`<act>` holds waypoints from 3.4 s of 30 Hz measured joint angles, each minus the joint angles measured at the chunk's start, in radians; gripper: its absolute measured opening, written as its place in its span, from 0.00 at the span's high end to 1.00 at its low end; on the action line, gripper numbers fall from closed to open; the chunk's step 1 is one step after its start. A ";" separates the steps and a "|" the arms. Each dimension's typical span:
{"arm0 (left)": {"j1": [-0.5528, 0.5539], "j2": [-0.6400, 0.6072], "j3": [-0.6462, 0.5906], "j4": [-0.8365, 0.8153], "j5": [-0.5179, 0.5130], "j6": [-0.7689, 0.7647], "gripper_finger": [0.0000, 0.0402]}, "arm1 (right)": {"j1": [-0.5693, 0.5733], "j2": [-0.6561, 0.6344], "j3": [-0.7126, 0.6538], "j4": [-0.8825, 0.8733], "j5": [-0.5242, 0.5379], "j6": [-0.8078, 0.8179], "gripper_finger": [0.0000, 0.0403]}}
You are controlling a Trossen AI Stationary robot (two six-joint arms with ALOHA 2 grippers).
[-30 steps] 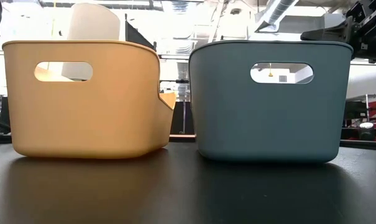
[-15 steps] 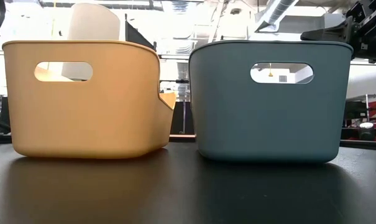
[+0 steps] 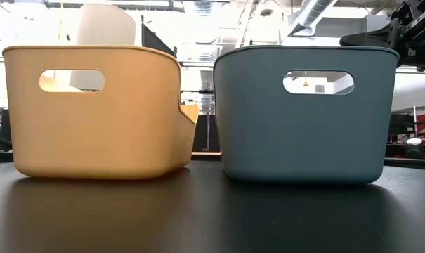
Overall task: Sort batteries
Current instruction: Put the black and into the yellow bin, then put the bottom silver battery into the blue bin
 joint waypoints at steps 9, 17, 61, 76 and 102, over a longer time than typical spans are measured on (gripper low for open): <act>0.118 -0.239 0.056 -0.022 -0.605 0.331 0.97 | 0.000 0.000 0.000 0.000 0.000 0.001 0.90; 0.420 -0.221 0.046 0.007 -0.665 0.478 0.97 | 0.000 0.000 0.000 0.001 0.000 0.003 0.90; 0.446 -0.306 -0.144 0.188 -1.097 0.521 0.46 | 0.456 0.602 0.467 -0.241 -0.057 0.054 0.46; 0.446 -0.304 -0.144 0.293 -1.099 0.575 0.46 | 0.748 1.265 1.038 -0.872 0.151 0.237 0.56; 0.439 -0.304 -0.143 0.304 -1.065 0.577 0.46 | 0.850 1.912 1.296 -0.922 0.137 0.435 0.59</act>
